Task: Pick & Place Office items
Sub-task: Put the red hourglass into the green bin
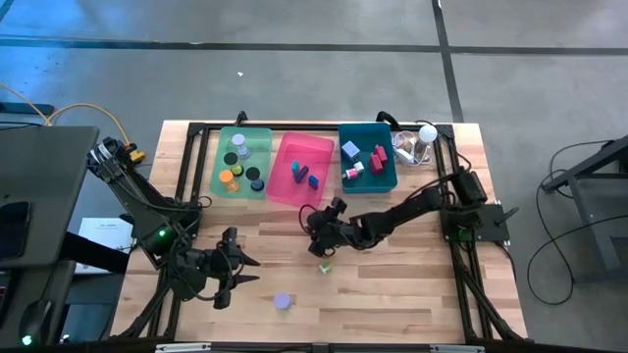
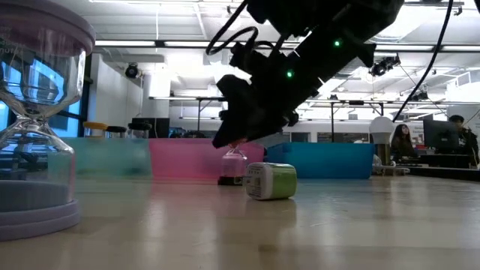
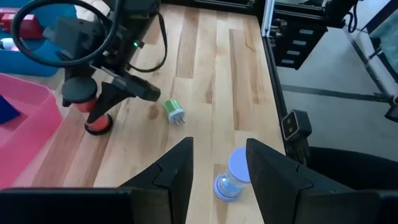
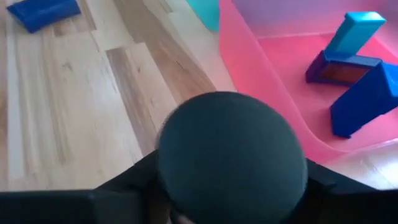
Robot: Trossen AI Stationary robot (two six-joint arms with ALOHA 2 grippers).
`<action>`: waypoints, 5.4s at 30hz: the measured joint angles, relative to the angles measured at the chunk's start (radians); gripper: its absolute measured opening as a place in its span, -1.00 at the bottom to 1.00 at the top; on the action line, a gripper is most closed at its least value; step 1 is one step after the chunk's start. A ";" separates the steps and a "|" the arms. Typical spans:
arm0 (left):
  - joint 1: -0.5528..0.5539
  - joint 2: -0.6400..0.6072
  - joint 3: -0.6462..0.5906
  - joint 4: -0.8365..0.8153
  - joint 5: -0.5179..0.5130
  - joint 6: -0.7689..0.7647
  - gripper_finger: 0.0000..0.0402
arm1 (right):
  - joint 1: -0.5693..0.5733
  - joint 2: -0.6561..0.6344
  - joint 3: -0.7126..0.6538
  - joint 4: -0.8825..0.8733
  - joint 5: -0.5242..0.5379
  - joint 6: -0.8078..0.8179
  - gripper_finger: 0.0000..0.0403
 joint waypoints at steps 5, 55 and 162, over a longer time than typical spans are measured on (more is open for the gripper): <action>0.000 0.000 0.000 0.000 0.000 0.015 -0.29 | 0.000 0.000 0.000 0.016 -0.002 -0.016 -0.18; 0.063 0.304 -0.064 0.235 -0.304 0.652 0.52 | 0.214 -0.159 0.001 0.401 -0.030 -0.269 -0.23; 0.115 0.067 -0.003 0.090 -0.207 0.398 -0.21 | 0.396 -0.159 0.002 0.510 0.150 -0.385 0.15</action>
